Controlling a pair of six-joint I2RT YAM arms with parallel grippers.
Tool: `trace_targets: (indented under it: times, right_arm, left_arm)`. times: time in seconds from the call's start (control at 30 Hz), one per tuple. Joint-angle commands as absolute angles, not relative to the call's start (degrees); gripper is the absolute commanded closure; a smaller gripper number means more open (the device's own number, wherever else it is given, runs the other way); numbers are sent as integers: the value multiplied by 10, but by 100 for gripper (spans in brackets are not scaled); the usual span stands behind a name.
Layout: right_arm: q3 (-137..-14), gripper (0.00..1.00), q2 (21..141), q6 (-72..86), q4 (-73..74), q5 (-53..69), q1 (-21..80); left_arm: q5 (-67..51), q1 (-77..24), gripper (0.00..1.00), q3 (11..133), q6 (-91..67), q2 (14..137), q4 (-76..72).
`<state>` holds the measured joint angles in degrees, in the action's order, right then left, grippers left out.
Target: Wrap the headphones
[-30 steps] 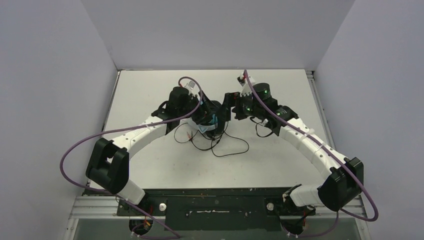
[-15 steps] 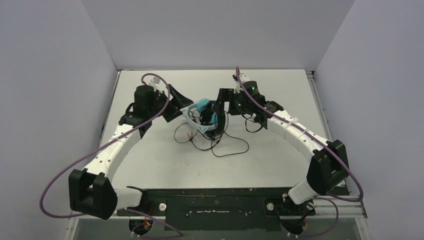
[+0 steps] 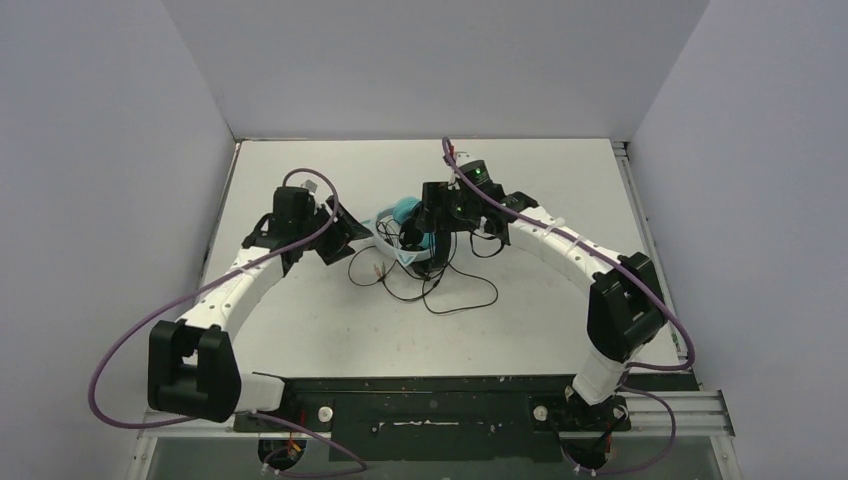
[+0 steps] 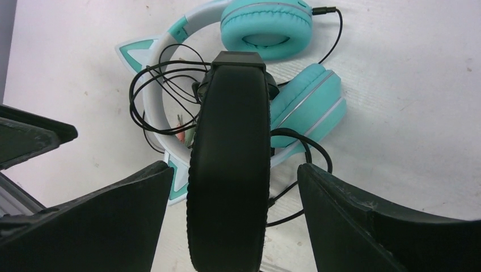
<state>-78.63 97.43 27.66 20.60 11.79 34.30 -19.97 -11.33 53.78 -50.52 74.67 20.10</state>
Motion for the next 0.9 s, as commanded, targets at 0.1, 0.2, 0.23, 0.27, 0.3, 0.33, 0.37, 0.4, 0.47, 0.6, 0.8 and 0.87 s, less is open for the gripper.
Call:
trace_targets:
  times: [0.1,0.2,0.23,0.27,0.3,0.33,0.37,0.4,0.47,0.6,0.8,0.87]
  right_arm:
    - [-819,33,980,269,217,105,352]
    - [-819,35,981,271,216,109,355]
    - [-820,37,981,271,216,108,356]
    - [-820,38,982,271,217,107,357]
    - [-820,41,982,271,218,108,357]
    - [-820,44,983,271,219,108,357]
    - [-821,46,983,269,220,108,357]
    - [-822,49,983,268,222,110,357]
    - [-824,56,984,265,225,112,357]
    - [-825,63,983,262,227,112,357]
    - [-824,63,980,257,235,110,357]
    - [-821,64,978,256,234,111,357]
  left_arm:
    - [-210,-111,43,521,-528,808,123]
    - [-226,-111,43,511,-541,830,82]
    - [-229,-112,43,510,-545,839,74]
    - [-229,-113,43,511,-547,848,68]
    - [-229,-114,43,513,-548,858,65]
    - [-227,-117,43,516,-548,867,61]
    - [-227,-120,43,519,-549,876,57]
    - [-227,-121,43,521,-550,885,53]
    - [-227,-126,42,528,-553,902,46]
    - [-221,-138,40,541,-559,933,33]
    - [-226,-152,37,543,-600,958,-38]
    - [-217,-154,37,542,-609,960,-43]
